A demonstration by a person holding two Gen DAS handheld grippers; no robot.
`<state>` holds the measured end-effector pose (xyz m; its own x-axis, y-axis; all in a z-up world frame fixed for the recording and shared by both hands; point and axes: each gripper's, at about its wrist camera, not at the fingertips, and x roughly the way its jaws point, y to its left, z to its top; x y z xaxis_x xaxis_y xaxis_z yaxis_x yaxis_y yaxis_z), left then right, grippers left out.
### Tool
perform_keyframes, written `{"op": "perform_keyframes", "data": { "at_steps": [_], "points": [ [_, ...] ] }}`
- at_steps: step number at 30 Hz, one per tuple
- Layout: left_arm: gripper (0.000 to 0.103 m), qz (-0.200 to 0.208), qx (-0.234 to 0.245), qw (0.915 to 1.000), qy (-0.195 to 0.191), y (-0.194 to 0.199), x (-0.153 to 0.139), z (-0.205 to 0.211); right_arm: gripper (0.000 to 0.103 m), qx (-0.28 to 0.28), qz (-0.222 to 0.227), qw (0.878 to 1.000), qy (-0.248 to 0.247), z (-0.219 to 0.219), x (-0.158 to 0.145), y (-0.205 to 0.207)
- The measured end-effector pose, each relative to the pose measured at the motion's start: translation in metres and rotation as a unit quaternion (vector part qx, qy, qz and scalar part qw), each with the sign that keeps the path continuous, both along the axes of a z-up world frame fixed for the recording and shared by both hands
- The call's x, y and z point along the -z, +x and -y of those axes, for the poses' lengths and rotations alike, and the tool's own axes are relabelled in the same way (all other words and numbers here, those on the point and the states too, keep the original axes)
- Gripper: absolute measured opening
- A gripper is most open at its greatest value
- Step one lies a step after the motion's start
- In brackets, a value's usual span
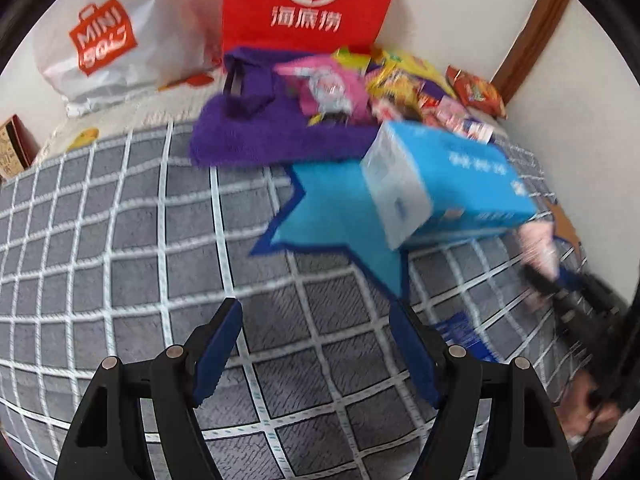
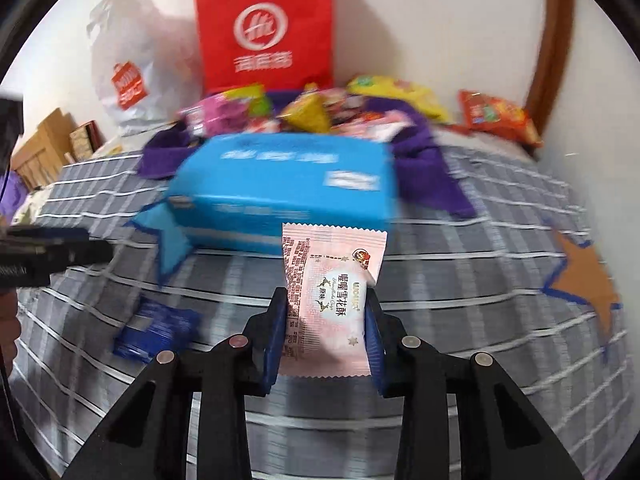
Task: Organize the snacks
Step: 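Grasp the dark blue snack packet with the left tool while the right tool lifts the cake packet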
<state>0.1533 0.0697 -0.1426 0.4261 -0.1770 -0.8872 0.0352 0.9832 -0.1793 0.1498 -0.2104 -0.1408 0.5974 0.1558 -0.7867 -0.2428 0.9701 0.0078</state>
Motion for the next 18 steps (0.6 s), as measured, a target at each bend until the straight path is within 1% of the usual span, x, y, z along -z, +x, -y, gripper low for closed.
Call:
{"op": "perform_keyframes", "data": {
  "at_steps": [2,4,5,8,9,10,12,14,16,18],
  "points": [
    [0.074,-0.001,-0.007,0.9999,-0.011,-0.003,0.007,-0.003,0.036,0.013,-0.004,1.000,0.005,0.017,0.004,0.003],
    [0.074,0.017,-0.013,0.9996,-0.020,-0.008,0.007,-0.005,0.036,0.028,-0.015,0.999,0.021,0.034,0.012,0.008],
    [0.074,0.017,-0.013,0.9995,-0.022,-0.009,0.008,-0.005,0.036,0.032,-0.018,0.999,0.026,0.040,0.016,0.010],
    [0.075,0.019,-0.015,0.9996,-0.014,-0.012,0.009,-0.002,0.036,0.033,-0.019,0.999,0.026,0.044,0.025,0.012],
    [0.078,0.020,-0.015,0.9996,-0.011,-0.013,0.009,0.000,0.036,0.031,-0.019,0.999,0.028,0.045,0.027,0.012],
    [0.080,0.019,-0.013,0.9997,-0.007,-0.014,0.010,0.001,0.036,0.026,-0.030,0.999,0.034,0.045,0.030,0.014],
    [0.091,0.014,-0.007,0.9999,-0.005,-0.015,0.010,0.005,0.036,0.024,-0.029,0.998,0.043,0.046,0.030,0.015],
    [0.094,0.014,-0.003,0.9999,-0.002,-0.018,0.011,0.010,0.036,0.025,-0.032,0.998,0.051,0.047,0.030,0.017],
    [0.094,0.019,0.002,0.9998,0.004,-0.019,0.012,0.013,0.036,0.026,-0.034,0.998,0.054,0.048,0.031,0.017],
    [0.094,0.019,0.006,0.9998,0.002,-0.019,0.012,0.015,0.036,0.026,-0.035,0.998,0.055,0.048,0.032,0.017]
  ]
}}
